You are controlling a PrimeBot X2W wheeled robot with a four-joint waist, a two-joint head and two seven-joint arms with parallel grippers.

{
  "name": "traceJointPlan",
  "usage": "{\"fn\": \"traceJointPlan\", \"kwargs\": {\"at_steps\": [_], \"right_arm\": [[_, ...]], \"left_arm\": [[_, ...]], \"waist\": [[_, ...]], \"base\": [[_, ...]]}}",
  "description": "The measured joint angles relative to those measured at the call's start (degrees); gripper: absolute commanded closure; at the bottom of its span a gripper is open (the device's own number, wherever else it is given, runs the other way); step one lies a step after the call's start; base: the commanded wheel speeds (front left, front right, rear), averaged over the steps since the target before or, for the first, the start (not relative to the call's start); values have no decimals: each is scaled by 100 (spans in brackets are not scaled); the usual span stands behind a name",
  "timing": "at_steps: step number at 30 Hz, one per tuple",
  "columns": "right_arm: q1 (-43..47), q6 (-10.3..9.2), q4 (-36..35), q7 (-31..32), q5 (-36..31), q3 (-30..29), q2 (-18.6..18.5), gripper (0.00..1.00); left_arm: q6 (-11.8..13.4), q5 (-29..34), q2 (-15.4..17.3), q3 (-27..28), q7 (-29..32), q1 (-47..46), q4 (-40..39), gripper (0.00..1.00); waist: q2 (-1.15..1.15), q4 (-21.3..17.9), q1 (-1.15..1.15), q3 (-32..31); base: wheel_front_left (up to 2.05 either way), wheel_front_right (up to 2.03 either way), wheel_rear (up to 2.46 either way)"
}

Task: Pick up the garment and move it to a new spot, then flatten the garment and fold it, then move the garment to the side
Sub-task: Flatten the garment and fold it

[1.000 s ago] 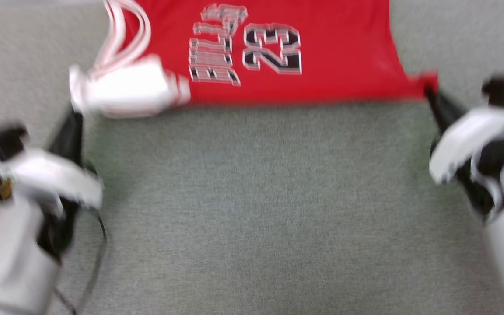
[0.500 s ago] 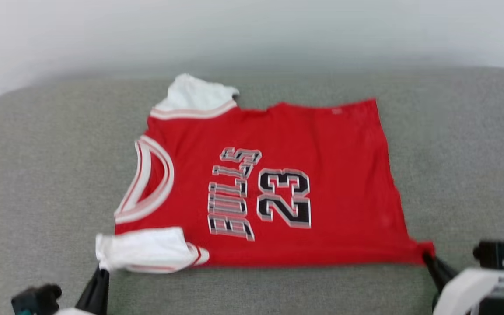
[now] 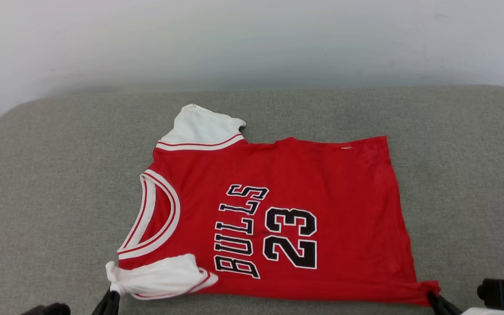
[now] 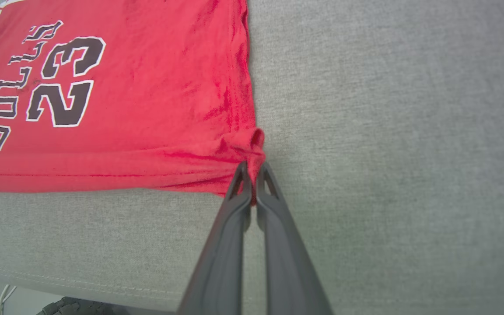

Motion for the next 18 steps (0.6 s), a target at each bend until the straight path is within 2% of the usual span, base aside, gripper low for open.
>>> {"fn": "traceJointPlan", "kwargs": {"at_steps": [9,18], "right_arm": [[-1030,-3,0,60,-162,288,-135,100],[-1983,-4,630,12,-162,626,-299,100]], "left_arm": [[-237,365,164,-121,71,-1140,14,100],[-514,407,100,-236,149,-1917,641,100]], "waist": [[0,-21,2,455],[0,-57,2,1055]], "base": [[0,0,0],[0,0,0]]}}
